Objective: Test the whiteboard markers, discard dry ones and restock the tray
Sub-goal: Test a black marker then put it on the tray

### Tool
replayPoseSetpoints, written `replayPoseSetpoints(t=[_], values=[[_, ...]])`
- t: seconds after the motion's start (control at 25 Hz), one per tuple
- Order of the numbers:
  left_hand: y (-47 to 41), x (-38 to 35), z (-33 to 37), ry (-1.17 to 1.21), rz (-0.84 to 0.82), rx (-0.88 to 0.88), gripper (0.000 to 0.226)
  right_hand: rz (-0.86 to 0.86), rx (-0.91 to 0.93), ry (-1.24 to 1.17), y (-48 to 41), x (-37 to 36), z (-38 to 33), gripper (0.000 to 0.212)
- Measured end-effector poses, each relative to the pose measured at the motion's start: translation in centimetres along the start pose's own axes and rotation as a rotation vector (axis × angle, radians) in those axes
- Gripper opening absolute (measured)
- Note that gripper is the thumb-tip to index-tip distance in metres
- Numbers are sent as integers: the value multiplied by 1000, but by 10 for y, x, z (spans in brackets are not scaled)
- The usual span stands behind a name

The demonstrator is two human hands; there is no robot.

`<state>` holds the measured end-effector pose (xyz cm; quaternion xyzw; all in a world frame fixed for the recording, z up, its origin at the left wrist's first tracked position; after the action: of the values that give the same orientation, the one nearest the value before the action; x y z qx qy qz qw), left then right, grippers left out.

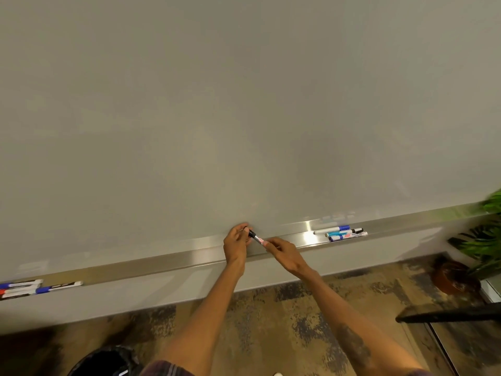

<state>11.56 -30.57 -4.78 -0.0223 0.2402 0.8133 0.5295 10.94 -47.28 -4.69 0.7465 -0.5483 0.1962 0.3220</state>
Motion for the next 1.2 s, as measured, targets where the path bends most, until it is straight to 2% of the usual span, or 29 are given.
replayPoseSetpoints(t=[0.12,0.28,0.44,0.64,0.92,1.08,1.2], values=[[10,15,28,13,-69,-42,20,8,107,36,-5,-19,-62,38],[24,40,68,71,-72,-110,24,92,200,-39,-2,-38,-126,22],[28,68,105,159,-106,-154,25,139,296,0,4,-59,-181,34],[32,99,154,296,-75,-223,24,157,319,26,13,-66,-243,32],[46,108,234,398,-102,-316,22,374,394,179,26,-46,-323,40],[51,109,276,427,-147,-379,19,373,415,163,29,-30,-361,42],[61,104,323,505,-200,-447,23,305,488,118,36,-18,-391,41]])
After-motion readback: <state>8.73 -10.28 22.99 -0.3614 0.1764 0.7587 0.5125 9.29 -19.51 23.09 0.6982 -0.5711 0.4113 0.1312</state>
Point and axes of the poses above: each hand's wrist, its own y-axis away from the middle knuckle, its own x-axis out of the back of the hand, z = x × y, the point moved 7 cm from there along -y, towards the middle knuckle, and after that the axes turned 14 degrees about y, right-handed, at the moved point
